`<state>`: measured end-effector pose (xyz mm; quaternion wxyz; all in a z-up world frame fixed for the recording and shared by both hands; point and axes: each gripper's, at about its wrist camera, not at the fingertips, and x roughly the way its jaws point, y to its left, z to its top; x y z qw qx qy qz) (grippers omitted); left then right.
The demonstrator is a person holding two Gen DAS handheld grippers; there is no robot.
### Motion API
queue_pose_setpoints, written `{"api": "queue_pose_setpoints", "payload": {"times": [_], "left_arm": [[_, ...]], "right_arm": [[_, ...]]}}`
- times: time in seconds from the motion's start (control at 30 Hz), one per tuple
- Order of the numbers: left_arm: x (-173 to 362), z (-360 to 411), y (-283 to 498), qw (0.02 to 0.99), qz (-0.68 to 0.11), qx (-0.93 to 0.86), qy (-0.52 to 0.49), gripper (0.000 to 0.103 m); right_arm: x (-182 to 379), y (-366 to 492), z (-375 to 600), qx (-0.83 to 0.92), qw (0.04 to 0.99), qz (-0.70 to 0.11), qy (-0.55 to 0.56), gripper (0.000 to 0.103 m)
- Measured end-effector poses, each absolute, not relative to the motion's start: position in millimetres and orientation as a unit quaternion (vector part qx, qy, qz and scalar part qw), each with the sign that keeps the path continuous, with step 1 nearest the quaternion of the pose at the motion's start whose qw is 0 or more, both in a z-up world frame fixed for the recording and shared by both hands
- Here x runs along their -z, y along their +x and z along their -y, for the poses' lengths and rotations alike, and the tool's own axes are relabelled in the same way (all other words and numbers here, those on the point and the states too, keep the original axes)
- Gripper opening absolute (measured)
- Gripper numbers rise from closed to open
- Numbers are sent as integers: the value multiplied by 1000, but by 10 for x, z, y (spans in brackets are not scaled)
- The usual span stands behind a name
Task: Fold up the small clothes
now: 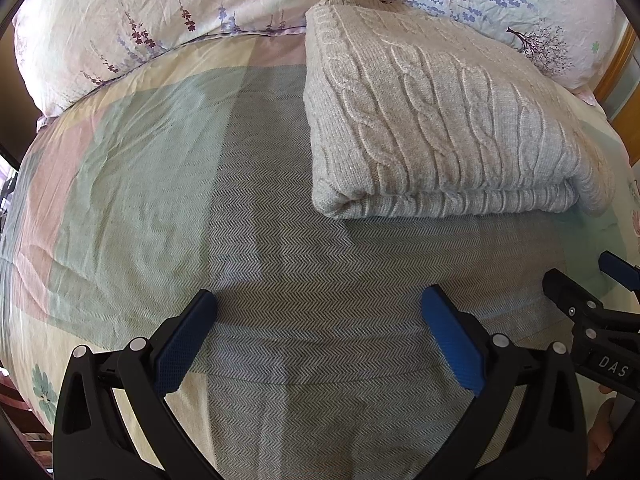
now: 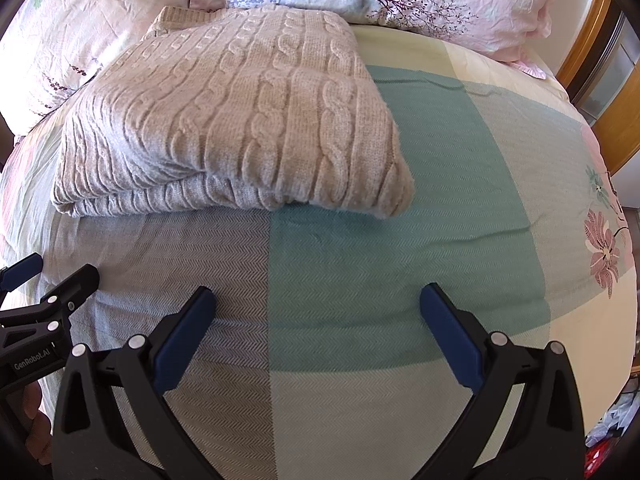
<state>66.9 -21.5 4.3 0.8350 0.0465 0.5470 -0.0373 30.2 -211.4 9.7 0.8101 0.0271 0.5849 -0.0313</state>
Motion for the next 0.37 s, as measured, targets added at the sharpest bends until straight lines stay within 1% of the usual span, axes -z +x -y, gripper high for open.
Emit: {"api": "queue_pose_setpoints", "payload": {"times": [0.37], "left_arm": [[-46, 218, 702, 833, -549, 39, 49, 102]], "right_arm": [[-95, 308, 2109, 32, 810, -584, 27, 101]]}}
